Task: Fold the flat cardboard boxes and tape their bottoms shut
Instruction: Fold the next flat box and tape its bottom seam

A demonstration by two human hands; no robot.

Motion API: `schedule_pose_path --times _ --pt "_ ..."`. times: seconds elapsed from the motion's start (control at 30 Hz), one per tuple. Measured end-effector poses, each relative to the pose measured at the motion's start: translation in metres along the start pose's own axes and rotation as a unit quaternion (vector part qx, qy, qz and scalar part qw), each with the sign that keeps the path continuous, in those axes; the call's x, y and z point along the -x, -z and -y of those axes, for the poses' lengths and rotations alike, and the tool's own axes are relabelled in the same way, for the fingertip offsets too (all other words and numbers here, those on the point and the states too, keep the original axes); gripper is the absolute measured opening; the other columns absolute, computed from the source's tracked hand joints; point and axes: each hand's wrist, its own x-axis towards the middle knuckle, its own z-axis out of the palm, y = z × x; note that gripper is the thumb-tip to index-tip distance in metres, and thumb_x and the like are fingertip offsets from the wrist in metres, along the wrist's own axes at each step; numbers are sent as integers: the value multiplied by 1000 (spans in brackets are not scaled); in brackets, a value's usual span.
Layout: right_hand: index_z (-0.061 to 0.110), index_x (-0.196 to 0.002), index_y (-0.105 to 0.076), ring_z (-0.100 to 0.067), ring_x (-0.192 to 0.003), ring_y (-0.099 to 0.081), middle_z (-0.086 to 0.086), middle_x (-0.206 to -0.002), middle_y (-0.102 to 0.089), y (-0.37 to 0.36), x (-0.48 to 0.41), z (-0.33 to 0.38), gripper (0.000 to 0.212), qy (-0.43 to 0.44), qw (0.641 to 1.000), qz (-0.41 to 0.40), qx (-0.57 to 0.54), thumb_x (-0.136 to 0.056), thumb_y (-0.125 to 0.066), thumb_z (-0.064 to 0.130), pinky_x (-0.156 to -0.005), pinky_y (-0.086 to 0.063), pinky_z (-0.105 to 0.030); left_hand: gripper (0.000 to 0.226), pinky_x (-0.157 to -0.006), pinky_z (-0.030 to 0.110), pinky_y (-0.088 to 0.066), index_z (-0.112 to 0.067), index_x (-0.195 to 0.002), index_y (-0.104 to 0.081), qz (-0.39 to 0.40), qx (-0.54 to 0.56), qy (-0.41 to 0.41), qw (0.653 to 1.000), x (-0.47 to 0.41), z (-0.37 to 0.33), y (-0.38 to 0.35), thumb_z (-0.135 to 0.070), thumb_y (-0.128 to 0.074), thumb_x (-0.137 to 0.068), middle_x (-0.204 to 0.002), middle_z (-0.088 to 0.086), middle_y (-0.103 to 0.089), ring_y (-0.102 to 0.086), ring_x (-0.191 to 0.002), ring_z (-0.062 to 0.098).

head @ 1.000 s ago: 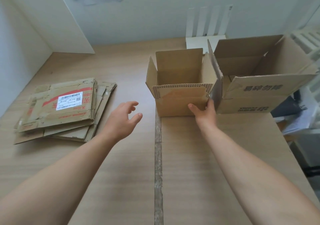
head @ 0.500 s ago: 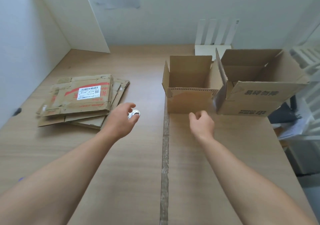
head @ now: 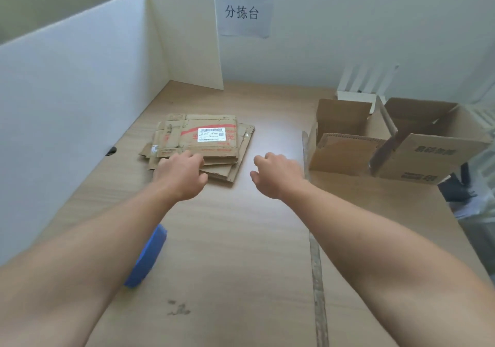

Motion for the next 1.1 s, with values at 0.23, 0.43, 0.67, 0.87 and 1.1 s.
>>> schedule_pose_path --times 0.23,0.43,0.67,0.87,1.1 --pt "18 -115 -55 -32 -101 -54 -7 -109 -56 2 -15 61 29 1 999 25 30 -99 -39 37 -75 -37 -39 40 -91 38 -41 -25 -130 -51 22 -9 27 999 10 63 9 -41 -46 -94 -132 -3 -53 -50 -119 23" --pt "18 -109 -54 -28 -86 -46 -6 -103 -55 -2 -47 76 24 2 999 36 23 -97 -42 35 -71 -34 -37 42 -94 38 -43 -26 -134 -49 26 15 67 997 -5 92 2 -41 -45 -94 -135 -3 -52 -49 -122 22" --pt "20 -105 -51 -28 -84 -44 -5 -107 -58 -26 -91 75 21 4 998 64 27 -96 -40 35 -71 -33 -37 39 -94 39 -42 -24 -129 -51 38 3 78 996 -35 108 -16 -40 -44 -94 -132 -3 -52 -48 -121 23" --pt "20 -101 -50 -28 -84 -46 -5 -108 -58 -54 -129 77 19 -20 996 85 12 -96 -39 35 -72 -35 -36 31 -82 37 -41 -22 -116 -55 50 34 93 994 -82 126 -31 -38 -45 -92 -121 0 -57 -52 -110 25" --pt "18 -123 -52 -32 -108 -54 -7 -122 -54 -83 -185 71 34 -94 992 79 -40 -99 -39 40 -76 -39 -39 43 -96 41 -43 -23 -133 -49 64 71 108 989 -141 155 -72 -39 -46 -93 -133 5 -51 -48 -121 29"
